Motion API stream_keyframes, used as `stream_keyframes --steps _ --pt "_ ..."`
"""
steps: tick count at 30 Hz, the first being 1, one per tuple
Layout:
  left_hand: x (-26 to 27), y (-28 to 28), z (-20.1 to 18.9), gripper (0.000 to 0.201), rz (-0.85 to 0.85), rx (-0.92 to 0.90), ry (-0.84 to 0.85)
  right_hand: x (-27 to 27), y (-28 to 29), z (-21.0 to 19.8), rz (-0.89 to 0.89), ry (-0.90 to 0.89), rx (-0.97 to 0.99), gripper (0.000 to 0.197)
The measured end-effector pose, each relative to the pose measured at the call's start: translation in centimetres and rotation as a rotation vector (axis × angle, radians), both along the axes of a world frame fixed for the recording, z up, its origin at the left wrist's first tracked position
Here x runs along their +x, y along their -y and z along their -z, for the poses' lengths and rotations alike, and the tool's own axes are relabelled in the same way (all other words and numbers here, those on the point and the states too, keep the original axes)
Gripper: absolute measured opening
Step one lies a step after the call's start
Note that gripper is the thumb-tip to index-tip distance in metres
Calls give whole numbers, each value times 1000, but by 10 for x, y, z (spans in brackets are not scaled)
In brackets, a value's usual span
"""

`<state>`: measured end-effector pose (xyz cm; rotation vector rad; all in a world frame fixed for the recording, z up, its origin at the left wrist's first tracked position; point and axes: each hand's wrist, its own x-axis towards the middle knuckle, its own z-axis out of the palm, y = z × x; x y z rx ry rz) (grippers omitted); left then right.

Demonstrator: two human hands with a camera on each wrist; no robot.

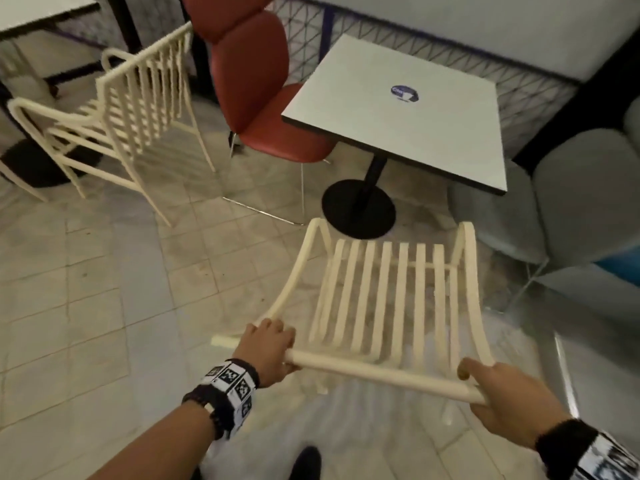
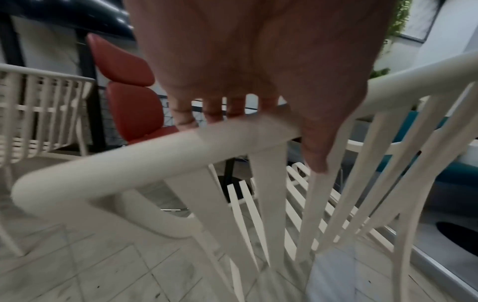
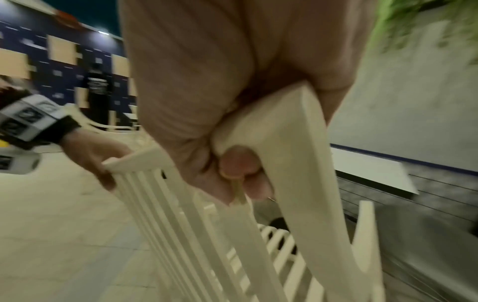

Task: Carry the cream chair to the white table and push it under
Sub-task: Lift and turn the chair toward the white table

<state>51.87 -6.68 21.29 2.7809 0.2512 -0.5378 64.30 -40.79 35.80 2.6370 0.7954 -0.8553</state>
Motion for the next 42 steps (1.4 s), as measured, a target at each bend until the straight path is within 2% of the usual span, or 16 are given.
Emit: stream_keyframes --steps 4,9,12,16,21,23,26,28,29,31,33,35,37,39,42 --pt "33 25 -7 44 69 -116 -142 2 51 20 152 82 -8 23" --pt "60 35 -17 41 206 -117 -272 -19 82 56 263 62 -12 34" --pt "71 29 -29 35 260 2 -201 -43 82 80 324 8 4 34" --pt "71 14 -41 33 286 99 -164 -61 66 100 356 -9 88 44" --pt "30 -8 -27 36 150 99 -247 -59 40 114 257 45 125 36" --pt "16 -9 -22 33 126 112 -212 -56 31 116 247 76 152 31" --pt "0 -16 -21 33 107 140 -119 -50 24 120 211 141 225 14" --pt "-13 -24 -23 40 90 40 -44 -51 32 125 173 178 303 28" --pt "-20 -30 -23 46 61 -21 8 -51 38 127 211 170 363 39" --pt "-32 -45 -21 52 -114 -70 126 -52 47 120 432 87 447 63" --pt "-39 -61 -23 52 -383 -31 145 -54 54 110 777 -82 505 77" --pt "-40 -73 -19 61 -577 12 32 -50 52 110 1203 -298 658 72" --pt "-33 -74 -11 69 -730 -43 -41 -40 49 121 1531 -409 793 56" --pt "-25 -71 -2 62 -900 -132 -39 -29 46 131 1649 -413 803 33" --pt "-15 -72 10 65 -1053 -135 -4 -22 43 141 1623 -367 742 16"
